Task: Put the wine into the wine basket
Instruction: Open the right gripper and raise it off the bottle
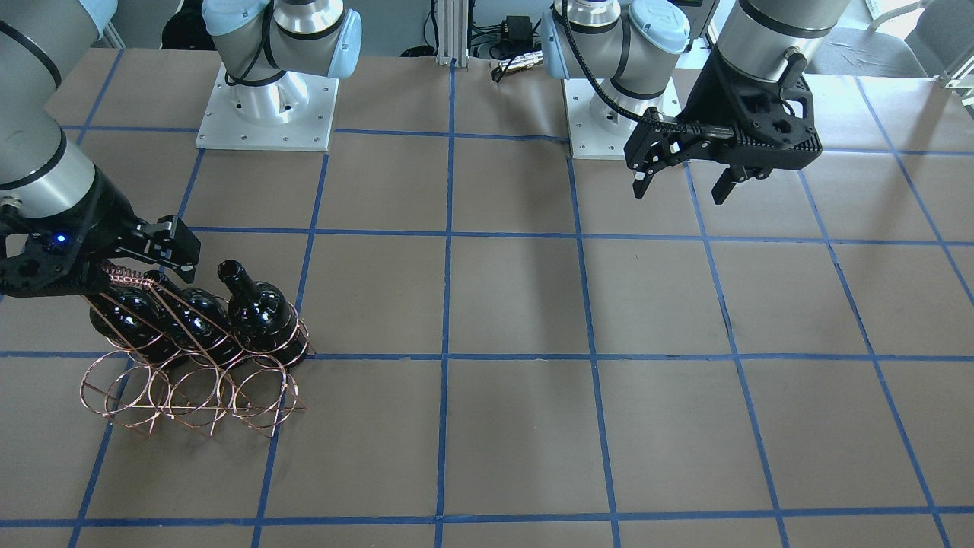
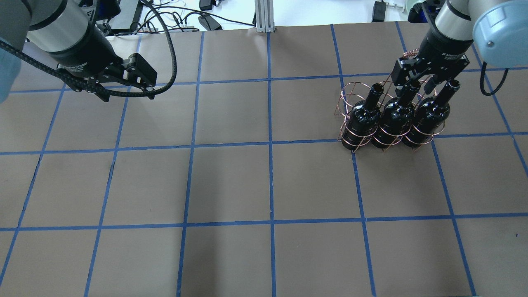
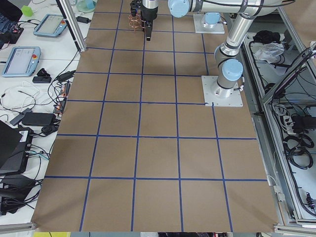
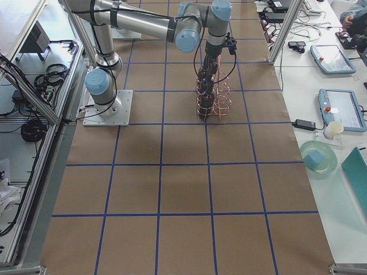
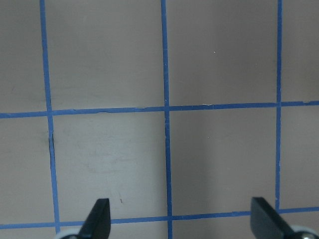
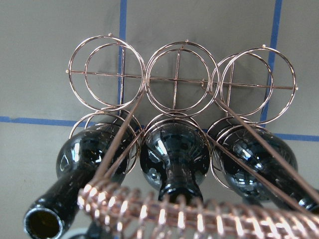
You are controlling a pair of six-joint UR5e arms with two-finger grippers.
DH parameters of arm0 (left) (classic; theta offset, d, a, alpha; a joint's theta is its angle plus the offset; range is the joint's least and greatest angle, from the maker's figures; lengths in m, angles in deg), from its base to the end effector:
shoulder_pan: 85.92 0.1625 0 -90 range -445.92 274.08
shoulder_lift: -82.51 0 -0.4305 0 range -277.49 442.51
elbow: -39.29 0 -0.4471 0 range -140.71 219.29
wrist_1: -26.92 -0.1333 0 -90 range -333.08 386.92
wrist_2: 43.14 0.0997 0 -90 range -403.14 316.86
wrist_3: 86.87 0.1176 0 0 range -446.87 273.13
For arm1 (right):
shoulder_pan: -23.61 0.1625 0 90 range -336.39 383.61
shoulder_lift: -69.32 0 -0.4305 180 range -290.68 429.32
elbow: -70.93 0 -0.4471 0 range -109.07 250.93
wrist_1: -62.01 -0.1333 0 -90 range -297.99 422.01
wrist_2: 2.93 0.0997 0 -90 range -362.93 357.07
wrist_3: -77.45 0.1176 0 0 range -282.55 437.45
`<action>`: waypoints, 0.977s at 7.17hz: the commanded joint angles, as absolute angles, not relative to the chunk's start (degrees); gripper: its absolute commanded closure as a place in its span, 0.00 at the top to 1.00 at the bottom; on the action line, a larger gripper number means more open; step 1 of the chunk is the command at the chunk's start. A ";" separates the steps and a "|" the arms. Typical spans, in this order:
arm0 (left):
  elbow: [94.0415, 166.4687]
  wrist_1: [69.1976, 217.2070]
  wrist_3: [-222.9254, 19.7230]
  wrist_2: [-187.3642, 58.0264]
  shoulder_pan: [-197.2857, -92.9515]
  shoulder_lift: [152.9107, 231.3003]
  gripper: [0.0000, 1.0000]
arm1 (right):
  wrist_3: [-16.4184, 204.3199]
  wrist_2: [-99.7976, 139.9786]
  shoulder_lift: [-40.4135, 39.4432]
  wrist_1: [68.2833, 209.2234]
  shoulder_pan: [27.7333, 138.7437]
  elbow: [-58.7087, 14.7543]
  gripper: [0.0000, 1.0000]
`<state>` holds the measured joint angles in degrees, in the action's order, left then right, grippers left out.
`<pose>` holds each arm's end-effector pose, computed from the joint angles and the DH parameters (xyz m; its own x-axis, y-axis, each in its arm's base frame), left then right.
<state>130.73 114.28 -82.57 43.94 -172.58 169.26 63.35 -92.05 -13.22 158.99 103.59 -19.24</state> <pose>-0.1081 -0.5382 0.4971 -0.9988 0.0205 0.0448 0.0168 0.9966 -0.0812 0.0291 -0.6118 0.4113 -0.9973 -0.0710 -0.0177 -0.0711 0.9974 0.0073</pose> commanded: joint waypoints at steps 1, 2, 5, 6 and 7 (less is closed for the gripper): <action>130.69 114.20 -82.56 43.96 -172.58 169.17 1.00 | 67.91 -92.32 -16.53 150.48 105.68 -14.52 1.00; 130.52 113.94 -82.56 44.05 -172.67 168.65 1.00 | 72.22 -92.06 -18.81 148.34 109.00 -14.41 1.00; 130.51 114.72 -82.56 46.75 -172.67 166.18 1.00 | 84.82 -92.22 -20.24 146.73 119.39 -14.93 1.00; 130.17 114.64 -82.65 48.95 -172.76 166.27 1.00 | 83.70 -92.14 -19.98 147.34 118.97 -15.03 1.00; 129.99 114.81 -82.65 49.06 -173.11 166.10 1.00 | 80.47 -92.14 -19.89 147.78 118.01 -15.03 1.00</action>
